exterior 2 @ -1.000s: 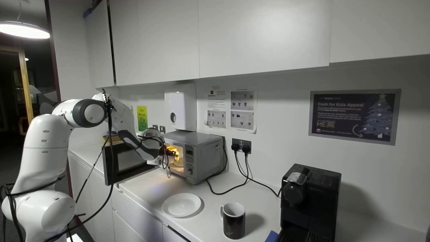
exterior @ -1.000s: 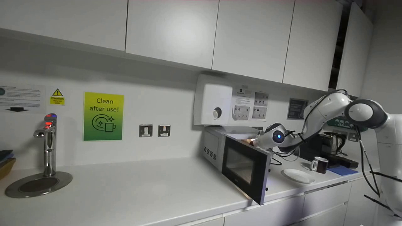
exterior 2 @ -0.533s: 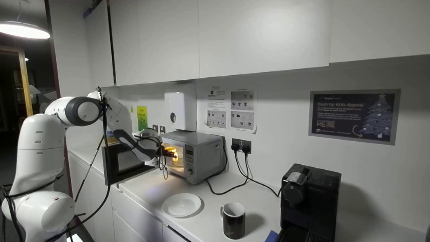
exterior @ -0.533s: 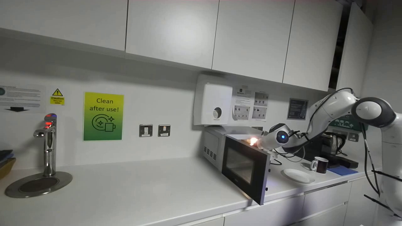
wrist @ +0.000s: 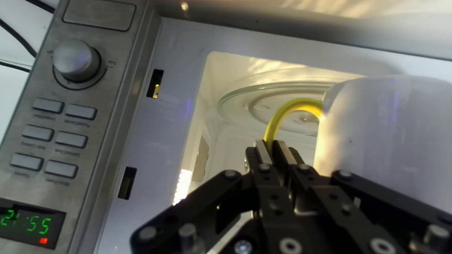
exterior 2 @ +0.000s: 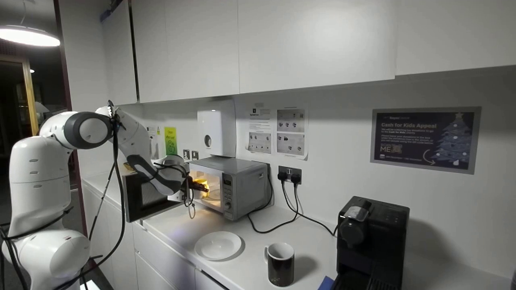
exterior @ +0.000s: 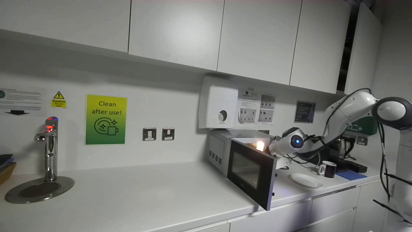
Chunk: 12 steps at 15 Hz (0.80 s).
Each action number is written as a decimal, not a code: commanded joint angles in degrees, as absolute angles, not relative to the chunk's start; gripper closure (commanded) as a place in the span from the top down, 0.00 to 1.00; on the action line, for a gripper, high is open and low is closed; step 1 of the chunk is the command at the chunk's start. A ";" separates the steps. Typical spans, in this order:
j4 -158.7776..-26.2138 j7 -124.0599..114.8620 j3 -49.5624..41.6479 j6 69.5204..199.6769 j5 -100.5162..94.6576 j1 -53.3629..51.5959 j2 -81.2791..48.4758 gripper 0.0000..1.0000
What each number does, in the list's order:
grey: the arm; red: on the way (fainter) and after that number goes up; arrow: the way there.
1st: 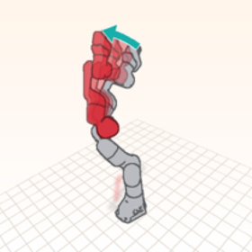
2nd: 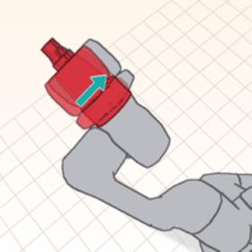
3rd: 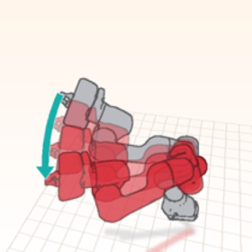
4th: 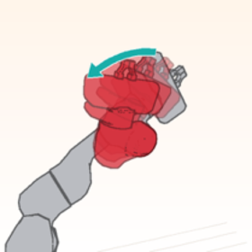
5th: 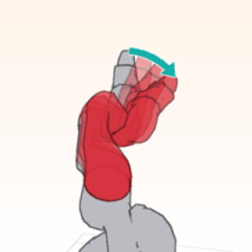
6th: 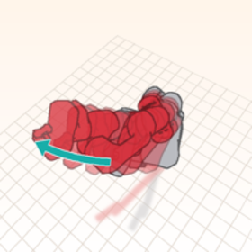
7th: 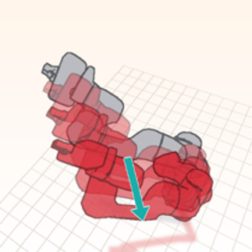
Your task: Remove the mug from the microwave and put it on the counter
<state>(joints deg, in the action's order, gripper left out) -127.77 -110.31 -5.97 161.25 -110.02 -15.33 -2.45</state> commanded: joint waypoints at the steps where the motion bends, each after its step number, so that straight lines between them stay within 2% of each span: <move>1: -133.36 -110.62 -5.70 158.51 -110.93 -15.72 3.67 0.02; 12: -142.37 -109.08 -5.49 156.43 -110.54 -15.30 11.59 0.02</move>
<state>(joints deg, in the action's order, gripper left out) -138.42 -110.05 -5.86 159.41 -110.02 -15.38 5.62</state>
